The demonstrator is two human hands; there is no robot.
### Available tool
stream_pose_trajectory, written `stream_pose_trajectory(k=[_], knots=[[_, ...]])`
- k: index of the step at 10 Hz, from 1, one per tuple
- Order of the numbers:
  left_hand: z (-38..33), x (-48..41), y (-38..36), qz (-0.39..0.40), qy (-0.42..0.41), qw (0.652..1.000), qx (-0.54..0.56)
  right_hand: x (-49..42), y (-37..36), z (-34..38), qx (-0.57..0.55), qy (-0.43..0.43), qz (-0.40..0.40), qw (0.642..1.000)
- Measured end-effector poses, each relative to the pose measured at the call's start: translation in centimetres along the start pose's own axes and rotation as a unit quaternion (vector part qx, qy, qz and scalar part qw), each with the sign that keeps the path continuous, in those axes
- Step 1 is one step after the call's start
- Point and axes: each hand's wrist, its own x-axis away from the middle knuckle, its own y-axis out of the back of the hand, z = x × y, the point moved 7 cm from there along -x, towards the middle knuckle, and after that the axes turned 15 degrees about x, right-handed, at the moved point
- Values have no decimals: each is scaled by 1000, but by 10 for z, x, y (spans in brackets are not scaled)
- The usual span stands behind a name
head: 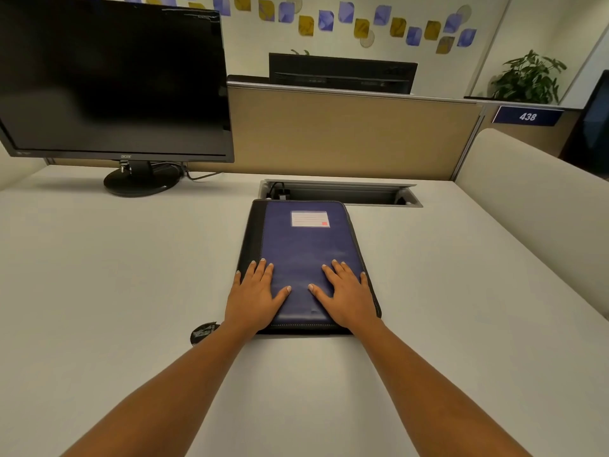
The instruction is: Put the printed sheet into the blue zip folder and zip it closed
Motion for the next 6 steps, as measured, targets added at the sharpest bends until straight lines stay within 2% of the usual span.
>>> stream_pose_trajectory(k=[5,6], knots=[[0,1,-2,-7,-14,1000,0,1,-1,2,13,-1,17,1000],[-3,0,5,-33,-25,999,10,3,12,5,-1,-11,-20,1000]])
